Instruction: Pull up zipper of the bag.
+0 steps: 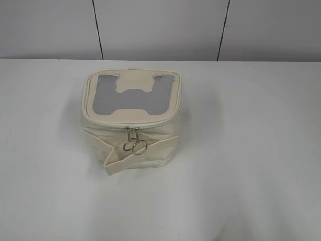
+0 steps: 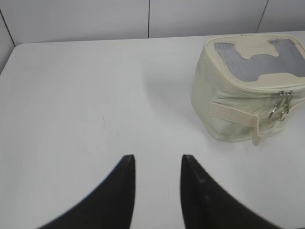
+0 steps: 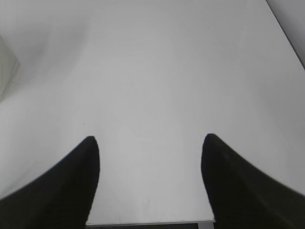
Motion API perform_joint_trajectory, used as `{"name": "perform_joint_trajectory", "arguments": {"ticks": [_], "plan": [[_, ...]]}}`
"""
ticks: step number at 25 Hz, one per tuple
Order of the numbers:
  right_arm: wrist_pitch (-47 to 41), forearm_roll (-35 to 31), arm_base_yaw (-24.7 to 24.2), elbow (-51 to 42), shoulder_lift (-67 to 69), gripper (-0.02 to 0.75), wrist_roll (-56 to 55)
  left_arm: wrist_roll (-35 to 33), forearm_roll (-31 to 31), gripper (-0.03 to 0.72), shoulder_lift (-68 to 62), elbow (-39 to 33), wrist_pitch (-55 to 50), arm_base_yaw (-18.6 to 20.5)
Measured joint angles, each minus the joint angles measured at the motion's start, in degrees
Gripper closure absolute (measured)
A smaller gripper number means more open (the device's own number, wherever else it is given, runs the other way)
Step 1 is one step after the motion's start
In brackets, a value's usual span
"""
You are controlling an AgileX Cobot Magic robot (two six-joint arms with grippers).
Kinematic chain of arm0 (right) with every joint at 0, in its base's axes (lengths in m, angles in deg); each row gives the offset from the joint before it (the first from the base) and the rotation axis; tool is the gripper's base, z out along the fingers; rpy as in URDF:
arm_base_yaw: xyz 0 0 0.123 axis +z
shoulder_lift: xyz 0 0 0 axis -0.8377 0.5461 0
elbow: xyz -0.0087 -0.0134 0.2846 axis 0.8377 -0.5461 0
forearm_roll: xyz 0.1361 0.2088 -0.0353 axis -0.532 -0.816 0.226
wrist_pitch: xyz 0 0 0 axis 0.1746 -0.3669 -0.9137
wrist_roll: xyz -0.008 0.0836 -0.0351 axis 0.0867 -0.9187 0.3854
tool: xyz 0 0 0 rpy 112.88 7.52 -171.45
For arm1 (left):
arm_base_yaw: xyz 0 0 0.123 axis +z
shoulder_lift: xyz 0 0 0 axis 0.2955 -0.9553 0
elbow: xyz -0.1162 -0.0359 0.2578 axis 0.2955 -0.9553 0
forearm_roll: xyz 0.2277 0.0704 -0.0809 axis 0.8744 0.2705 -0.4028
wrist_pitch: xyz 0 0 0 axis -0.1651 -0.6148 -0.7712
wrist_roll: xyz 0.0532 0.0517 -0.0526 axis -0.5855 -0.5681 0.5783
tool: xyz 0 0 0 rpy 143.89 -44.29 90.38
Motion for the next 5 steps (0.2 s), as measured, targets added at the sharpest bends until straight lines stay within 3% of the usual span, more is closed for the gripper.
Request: {"name": "perform_joint_trajectory", "arguments": {"ticks": [5], "plan": [[0.00, 0.00, 0.00, 0.00, 0.00, 0.213, 0.00, 0.00, 0.00, 0.442, 0.00, 0.00, 0.00, 0.00]]}}
